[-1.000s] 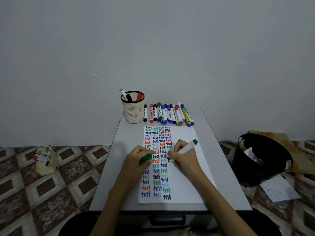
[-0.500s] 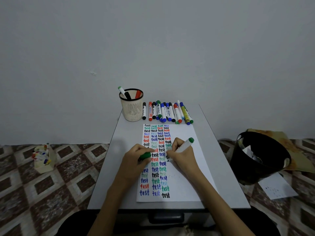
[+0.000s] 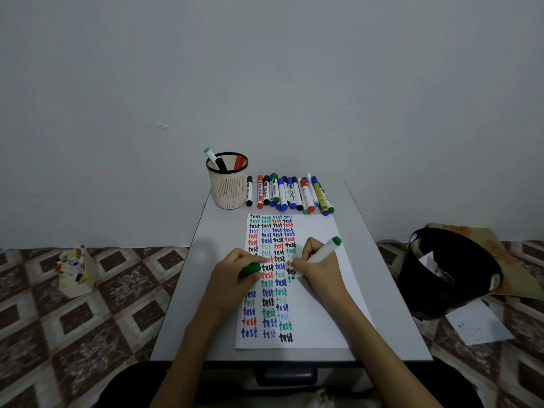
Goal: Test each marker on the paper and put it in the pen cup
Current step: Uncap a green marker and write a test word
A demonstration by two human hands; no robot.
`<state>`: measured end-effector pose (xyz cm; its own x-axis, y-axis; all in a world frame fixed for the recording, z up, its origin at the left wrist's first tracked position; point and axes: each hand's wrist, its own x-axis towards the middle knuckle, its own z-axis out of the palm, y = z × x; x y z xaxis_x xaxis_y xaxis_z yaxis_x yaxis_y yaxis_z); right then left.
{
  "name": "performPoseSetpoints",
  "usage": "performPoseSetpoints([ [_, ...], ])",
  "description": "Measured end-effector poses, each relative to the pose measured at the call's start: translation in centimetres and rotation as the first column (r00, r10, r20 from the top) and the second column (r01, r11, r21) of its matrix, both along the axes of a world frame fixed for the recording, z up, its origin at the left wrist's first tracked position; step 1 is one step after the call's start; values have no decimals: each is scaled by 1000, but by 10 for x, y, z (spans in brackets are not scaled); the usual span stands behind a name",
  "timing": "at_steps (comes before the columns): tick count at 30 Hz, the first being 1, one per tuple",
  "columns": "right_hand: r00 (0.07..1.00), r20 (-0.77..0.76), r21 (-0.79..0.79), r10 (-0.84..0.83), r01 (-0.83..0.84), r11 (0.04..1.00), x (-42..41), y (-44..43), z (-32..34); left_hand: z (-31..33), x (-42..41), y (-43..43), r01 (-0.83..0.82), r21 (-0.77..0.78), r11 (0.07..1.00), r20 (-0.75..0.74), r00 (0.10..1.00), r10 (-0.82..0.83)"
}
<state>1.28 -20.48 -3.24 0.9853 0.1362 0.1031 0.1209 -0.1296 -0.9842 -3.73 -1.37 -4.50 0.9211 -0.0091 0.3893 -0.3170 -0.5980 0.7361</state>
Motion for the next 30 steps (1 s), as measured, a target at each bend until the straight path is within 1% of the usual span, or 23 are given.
performPoseSetpoints([
  [11,998,-14,46,65,-65,997,-7,1,6,-1,1,1,5,11,1000,-2,1000,-5],
  [16,1000,14,70,4,-5,998,-7,0,6,0,1,0,-1,-2,1000,-15,1000,1],
  [23,997,-17,75,75,-74,994,-11,1,10,1,0,0,4,-5,1000,-13,1000,-4],
  [28,1000,-23,143,-4,7,990,-10,-2,9,1,0,0,8,-16,1000,-22,1000,-8],
  [30,999,-13,113,-30,31,993,-10,0,9,1,-1,0,7,-27,1000,-26,1000,-7],
])
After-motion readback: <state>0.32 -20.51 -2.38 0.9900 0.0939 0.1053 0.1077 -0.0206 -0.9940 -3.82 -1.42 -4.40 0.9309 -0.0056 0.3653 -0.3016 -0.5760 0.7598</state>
